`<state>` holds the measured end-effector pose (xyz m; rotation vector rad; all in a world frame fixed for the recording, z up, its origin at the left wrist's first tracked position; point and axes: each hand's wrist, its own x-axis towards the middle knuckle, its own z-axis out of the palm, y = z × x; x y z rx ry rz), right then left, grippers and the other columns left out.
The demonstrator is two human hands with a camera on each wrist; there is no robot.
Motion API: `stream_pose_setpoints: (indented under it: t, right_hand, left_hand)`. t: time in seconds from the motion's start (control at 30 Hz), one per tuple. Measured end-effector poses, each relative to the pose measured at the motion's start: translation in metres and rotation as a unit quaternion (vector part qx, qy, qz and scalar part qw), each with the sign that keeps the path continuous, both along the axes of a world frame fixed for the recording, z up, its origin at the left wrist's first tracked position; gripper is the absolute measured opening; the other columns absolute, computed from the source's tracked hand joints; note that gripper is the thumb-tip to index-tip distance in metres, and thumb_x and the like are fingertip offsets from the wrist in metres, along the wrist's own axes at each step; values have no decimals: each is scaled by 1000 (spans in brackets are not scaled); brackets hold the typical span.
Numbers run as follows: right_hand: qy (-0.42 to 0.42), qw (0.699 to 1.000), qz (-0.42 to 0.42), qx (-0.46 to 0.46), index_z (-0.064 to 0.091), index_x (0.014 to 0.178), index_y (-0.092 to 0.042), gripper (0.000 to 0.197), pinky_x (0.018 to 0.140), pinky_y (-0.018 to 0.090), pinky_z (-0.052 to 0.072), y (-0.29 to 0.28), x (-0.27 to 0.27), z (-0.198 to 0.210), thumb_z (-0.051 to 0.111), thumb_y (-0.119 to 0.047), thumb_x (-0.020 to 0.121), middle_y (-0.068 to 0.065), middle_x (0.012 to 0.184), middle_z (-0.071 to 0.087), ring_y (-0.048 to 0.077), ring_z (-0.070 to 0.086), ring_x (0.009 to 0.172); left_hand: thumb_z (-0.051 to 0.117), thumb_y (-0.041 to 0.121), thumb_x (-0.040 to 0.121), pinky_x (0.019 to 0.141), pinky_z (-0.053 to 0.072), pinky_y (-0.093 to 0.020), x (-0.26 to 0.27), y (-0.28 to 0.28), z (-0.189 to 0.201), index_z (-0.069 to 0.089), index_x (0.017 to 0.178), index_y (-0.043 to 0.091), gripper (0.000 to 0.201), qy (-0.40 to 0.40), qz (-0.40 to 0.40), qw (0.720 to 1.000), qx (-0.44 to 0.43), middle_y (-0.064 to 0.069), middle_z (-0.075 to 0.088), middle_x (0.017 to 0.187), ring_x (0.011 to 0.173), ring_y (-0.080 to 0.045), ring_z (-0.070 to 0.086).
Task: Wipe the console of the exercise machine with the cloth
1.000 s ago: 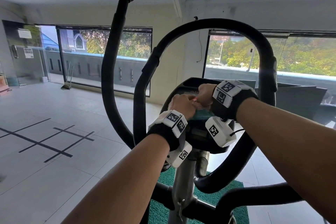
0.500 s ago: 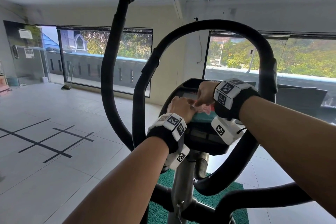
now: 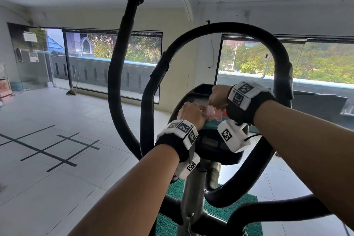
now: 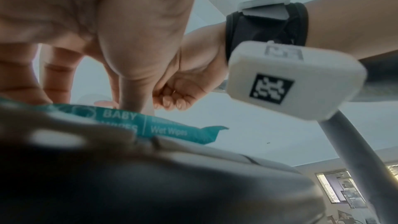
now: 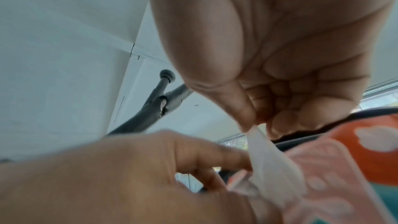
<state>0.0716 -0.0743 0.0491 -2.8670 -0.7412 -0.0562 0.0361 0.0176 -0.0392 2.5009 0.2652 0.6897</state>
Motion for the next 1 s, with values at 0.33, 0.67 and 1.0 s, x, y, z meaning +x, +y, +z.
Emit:
stream_pose_setpoints:
  t: [0.33,0.67,1.0]
  right_hand:
    - [-13,998,31,57,69,84,1,31,79,38,54,-6,3,2,66,-30,85,10,78,69,21,61,70]
    - [-95,992,25,73,71,100,-1,28,90,36,54,-7,-2,7,72,-21,80,12,101,73,25,68,95]
    - [-163,963,65,206,69,98,-5,16,81,27,53,-20,-10,33,66,-16,85,7,107,70,24,67,93]
  left_hand:
    - [58,33,91,94,40,-33,0,-2,-2,65,119,24,31,-17,7,999,34,-12,62,119,114,-26,52]
    - [63,36,87,98,38,-30,5,1,-6,63,123,27,36,-23,12,1000,15,-10,60,122,114,-22,53]
    - [71,34,81,86,45,-31,9,0,-7,64,113,11,40,-38,45,998,19,-11,65,112,104,-27,60]
